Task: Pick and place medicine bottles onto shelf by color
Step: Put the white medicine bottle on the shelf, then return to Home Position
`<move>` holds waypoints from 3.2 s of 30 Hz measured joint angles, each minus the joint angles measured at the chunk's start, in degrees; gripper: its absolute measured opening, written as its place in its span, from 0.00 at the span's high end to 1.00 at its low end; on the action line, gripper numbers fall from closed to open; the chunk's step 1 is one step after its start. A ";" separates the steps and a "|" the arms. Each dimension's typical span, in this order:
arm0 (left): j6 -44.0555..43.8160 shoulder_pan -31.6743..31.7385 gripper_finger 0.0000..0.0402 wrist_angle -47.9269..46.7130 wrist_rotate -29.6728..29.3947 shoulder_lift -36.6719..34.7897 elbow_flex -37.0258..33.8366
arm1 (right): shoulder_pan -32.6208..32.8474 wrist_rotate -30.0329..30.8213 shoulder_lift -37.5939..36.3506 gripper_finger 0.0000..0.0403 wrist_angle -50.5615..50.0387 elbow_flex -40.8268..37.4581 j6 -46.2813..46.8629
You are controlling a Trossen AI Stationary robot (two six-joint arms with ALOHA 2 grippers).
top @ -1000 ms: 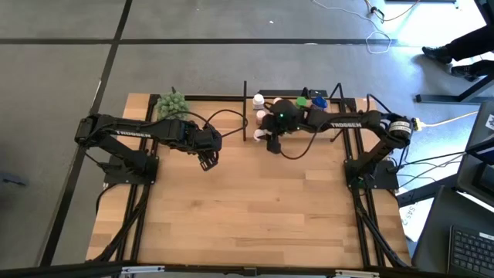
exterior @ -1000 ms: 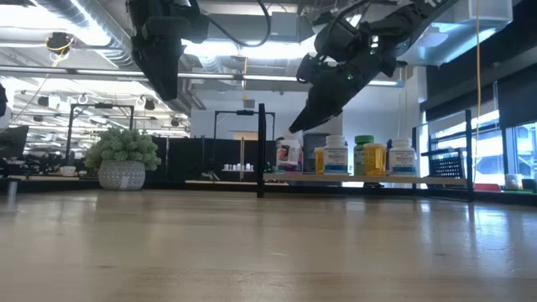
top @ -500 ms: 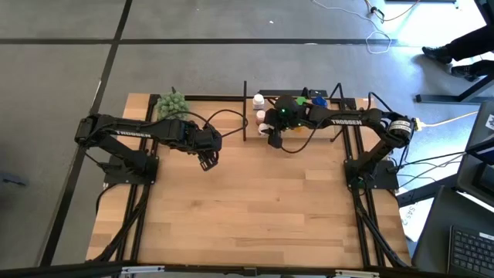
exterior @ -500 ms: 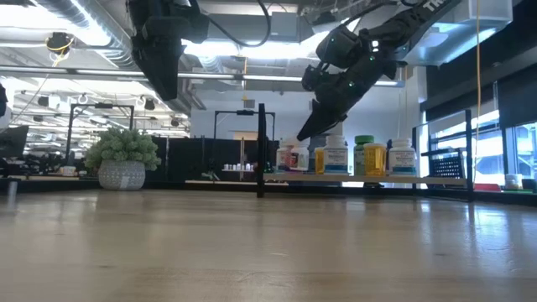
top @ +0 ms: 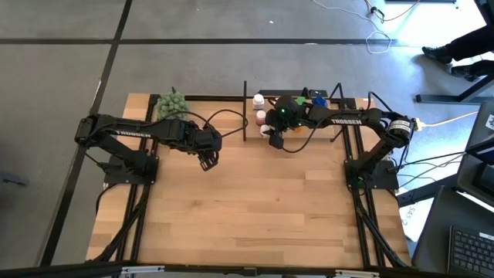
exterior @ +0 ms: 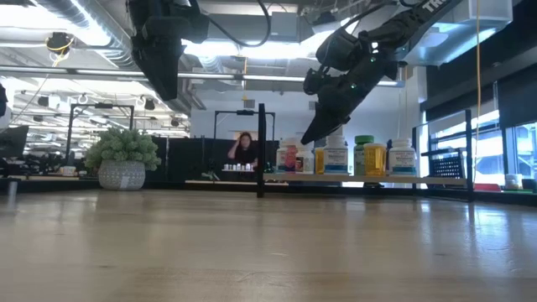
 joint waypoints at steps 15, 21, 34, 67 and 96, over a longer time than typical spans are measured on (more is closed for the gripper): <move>0.00 0.00 0.48 0.00 -0.01 0.00 0.00 | -0.17 2.63 0.02 0.58 -0.62 0.00 -1.25; 0.00 0.00 0.48 -0.01 -0.02 0.00 0.00 | -0.17 2.62 0.00 0.58 -0.81 0.02 -1.25; 0.00 0.00 0.48 0.00 -0.01 0.00 0.00 | -0.17 2.62 0.02 0.58 -0.85 0.02 -1.59; -0.02 0.02 0.48 -0.02 0.00 0.00 0.00 | -0.13 4.60 -1.57 0.50 -0.99 -0.13 -2.75; 0.06 -0.09 0.48 0.00 0.00 -0.02 0.02 | 3.58 5.82 -17.82 0.52 -4.93 4.71 0.15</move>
